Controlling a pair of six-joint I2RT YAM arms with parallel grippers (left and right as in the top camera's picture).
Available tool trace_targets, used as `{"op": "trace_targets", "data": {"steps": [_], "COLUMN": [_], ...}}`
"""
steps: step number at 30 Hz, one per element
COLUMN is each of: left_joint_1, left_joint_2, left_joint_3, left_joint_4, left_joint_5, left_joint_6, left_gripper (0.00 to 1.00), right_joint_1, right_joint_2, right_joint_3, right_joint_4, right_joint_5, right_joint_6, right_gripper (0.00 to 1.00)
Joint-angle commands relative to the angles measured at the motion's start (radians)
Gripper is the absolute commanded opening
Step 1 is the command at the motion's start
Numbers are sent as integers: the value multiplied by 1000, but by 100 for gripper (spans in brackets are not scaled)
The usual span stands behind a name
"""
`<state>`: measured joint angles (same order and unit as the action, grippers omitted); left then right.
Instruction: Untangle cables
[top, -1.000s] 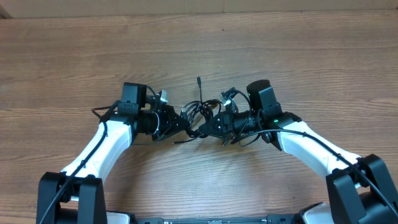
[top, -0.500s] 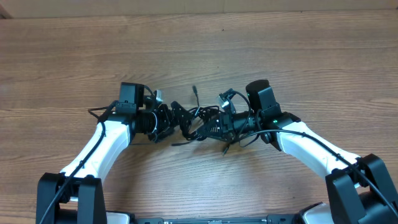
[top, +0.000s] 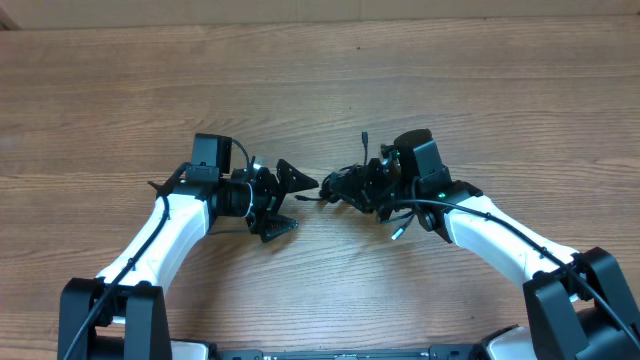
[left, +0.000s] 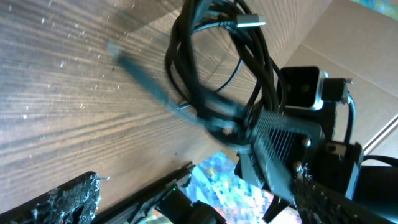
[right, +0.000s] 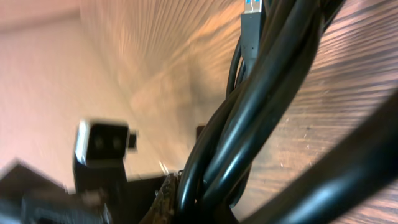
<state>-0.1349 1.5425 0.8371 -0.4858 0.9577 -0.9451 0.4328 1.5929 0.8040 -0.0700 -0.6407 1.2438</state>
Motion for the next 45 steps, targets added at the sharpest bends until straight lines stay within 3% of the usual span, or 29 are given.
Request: {"op": "trace_targets", "data": {"steps": [1, 6, 8, 10, 13, 19, 26, 38, 39, 42, 44, 45], "left_joint_1": [5, 0, -6, -18, -42, -124, -216, -221, -221, -218, -209, -197], "left_joint_2": [-6, -6, -6, -6, -6, -6, -6, -6, -6, -6, -6, -6], "left_joint_3": [-2, -2, -2, -2, -2, -2, -2, -2, -2, -2, -2, -2], "left_joint_4": [-31, -76, -81, -82, -82, -55, 49, 208, 227, 268, 280, 287], "left_joint_5": [-10, -71, -111, -172, -189, -216, -301, -516, -540, -612, -666, -706], "left_joint_6": [-32, -78, -136, -230, -359, -605, -794, -870, -870, -867, -831, -792], "left_gripper": [100, 98, 86, 66, 55, 70, 41, 48, 45, 23, 7, 4], "right_joint_1": [-10, -35, -36, -36, -36, -35, -35, -28, -23, -8, -3, -2], "right_joint_2": [-10, -10, -10, -10, -10, -10, -10, -10, -10, -10, -10, -10], "right_joint_3": [0, 0, 0, 0, 0, 0, 0, 0, 0, 0, 0, 0], "right_joint_4": [2, -19, -19, -21, -26, -21, -17, -9, -6, 14, 16, 13], "right_joint_5": [114, 5, -62, -130, -177, -221, -328, -479, -490, -507, -506, -506], "right_joint_6": [161, 253, 257, 296, 358, 410, 463, 499, 494, 436, 345, 266], "right_gripper": [4, 4, 4, 4, 4, 4, 4, 4, 4, 4, 4, 4]}}
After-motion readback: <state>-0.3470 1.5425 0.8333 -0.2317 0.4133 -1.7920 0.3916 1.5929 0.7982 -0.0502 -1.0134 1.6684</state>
